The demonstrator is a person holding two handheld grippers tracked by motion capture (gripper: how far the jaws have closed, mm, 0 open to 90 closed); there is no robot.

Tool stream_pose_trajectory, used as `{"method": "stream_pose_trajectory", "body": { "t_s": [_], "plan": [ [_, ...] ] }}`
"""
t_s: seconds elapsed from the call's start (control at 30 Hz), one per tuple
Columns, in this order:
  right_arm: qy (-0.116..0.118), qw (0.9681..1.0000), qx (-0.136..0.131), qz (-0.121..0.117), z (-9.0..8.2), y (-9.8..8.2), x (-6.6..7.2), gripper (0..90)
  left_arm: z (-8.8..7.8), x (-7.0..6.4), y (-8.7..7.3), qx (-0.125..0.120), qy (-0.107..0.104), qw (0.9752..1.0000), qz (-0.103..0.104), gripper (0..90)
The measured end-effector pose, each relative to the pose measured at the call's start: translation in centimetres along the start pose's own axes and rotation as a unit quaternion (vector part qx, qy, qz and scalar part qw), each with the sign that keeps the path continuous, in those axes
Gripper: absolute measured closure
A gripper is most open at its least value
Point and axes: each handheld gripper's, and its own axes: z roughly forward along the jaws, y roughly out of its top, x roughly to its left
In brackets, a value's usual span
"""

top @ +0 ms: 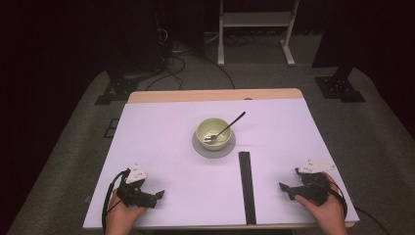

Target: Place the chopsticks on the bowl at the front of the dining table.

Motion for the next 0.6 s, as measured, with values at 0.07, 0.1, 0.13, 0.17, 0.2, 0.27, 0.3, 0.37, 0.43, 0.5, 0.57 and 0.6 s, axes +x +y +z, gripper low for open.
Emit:
{"method": "stream_pose_trajectory", "body": {
  "t_s": [0.07,0.1,0.13,0.17,0.2,0.27,0.3,0.37,0.43,0.5,0.57,0.6],
  "plan": [
    [0.003,1.0,-0.001,0.002,0.01,-0.01,-0.07,12.5,0.01,0.03,0.01,0.0,0.0,1.0,0.0,0.0],
    [0.008,1.0,-0.001,0.003,0.01,0.0,-0.15,12.0,0.01,0.01,0.02,0.001,0.0,1.0,0.001,0.0],
    [0.009,1.0,-0.001,0.004,0.01,0.01,-0.18,11.9,0.0,-0.01,0.01,0.0,0.0,1.0,0.0,0.0],
    [0.01,0.9999,-0.001,0.003,0.02,0.01,-0.19,10.9,0.0,-0.02,0.01,0.0,0.001,1.0,0.0,0.0],
    [0.011,0.9999,0.001,0.003,0.04,0.03,-0.18,10.8,0.0,-0.02,0.01,0.0,0.001,1.0,0.001,0.0],
    [0.01,0.9999,0.002,0.003,0.04,0.04,-0.17,10.9,0.0,0.0,0.0,0.0,0.0,1.0,0.0,0.0],
    [0.009,1.0,0.002,0.001,0.06,0.04,-0.12,10.8,0.0,0.0,0.0,0.0,0.0,1.0,0.0,0.0],
    [0.008,1.0,0.003,-0.001,0.07,0.06,-0.08,10.9,0.0,0.01,-0.02,-0.001,0.0,1.0,0.0,0.0],
    [0.008,1.0,0.003,-0.001,0.06,0.05,-0.07,10.9,0.01,0.0,-0.02,-0.001,0.0,1.0,0.0,0.0],
    [0.008,1.0,0.002,0.001,0.05,0.06,-0.1,11.5,0.01,0.0,-0.01,-0.001,0.0,1.0,0.0,0.0],
    [0.007,1.0,0.001,0.001,0.02,0.06,-0.11,12.0,0.01,0.0,-0.02,-0.001,0.0,1.0,0.0,0.0],
    [0.006,1.0,0.002,0.0,0.0,0.05,-0.08,12.1,0.0,0.0,-0.02,-0.001,0.0,1.0,0.0,0.0]
  ]
}}
